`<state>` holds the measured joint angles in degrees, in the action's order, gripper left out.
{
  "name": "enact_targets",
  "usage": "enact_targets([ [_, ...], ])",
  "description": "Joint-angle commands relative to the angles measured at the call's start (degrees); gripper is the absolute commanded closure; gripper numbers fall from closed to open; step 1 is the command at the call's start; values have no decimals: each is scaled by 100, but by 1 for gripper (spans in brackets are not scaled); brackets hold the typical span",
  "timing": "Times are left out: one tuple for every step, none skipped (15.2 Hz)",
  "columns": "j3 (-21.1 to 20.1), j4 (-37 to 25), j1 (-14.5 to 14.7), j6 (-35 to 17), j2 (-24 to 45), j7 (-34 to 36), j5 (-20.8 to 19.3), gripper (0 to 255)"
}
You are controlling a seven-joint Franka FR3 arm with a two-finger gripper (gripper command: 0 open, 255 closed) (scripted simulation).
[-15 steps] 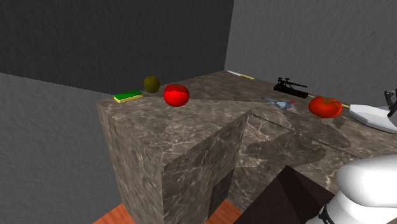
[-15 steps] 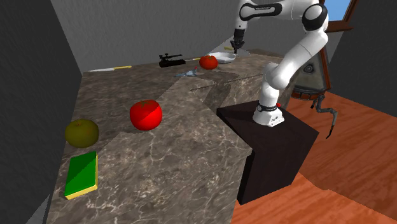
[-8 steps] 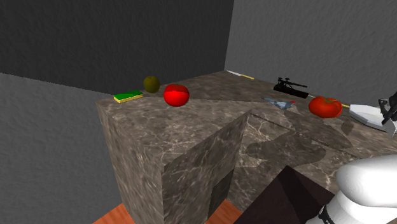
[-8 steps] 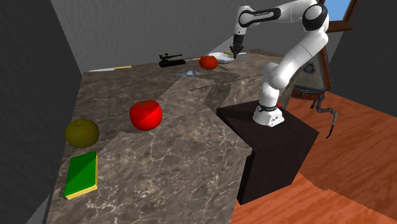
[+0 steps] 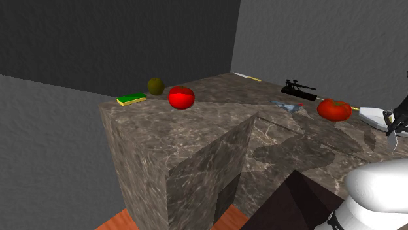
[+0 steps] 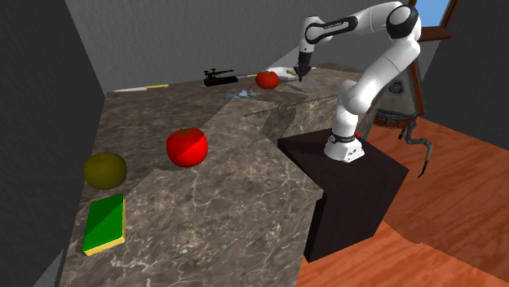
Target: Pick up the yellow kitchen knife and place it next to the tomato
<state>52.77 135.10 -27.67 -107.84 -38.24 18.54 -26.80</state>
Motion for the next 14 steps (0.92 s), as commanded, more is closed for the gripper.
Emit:
enact_targets([
  [69, 123, -2, -146, 16, 6, -42, 255],
  [68, 124, -3, -145, 16, 6, -42, 255],
  [69, 123, -3, -146, 16, 6, -42, 255],
  [69, 123, -3, -146, 17, 6, -42, 255],
  [69, 123, -3, -146, 17, 6, -42, 255],
  [69, 123, -3, -146, 17, 6, -42, 255],
  [69, 123, -3, -146, 17, 6, -42, 255],
  [68, 123, -3, -144, 16, 6, -42, 255],
  [68, 123, -3, -144, 16, 6, -42, 0],
  [68, 123, -3, -144, 16, 6, -42, 0],
  [68, 123, -3, -144, 16, 6, -42, 0],
  [68, 123, -3, -144, 16, 6, -42, 0],
  [68, 123, -3, -144, 16, 6, -42, 0],
  [68, 123, -3, -144, 16, 6, -42, 0],
])
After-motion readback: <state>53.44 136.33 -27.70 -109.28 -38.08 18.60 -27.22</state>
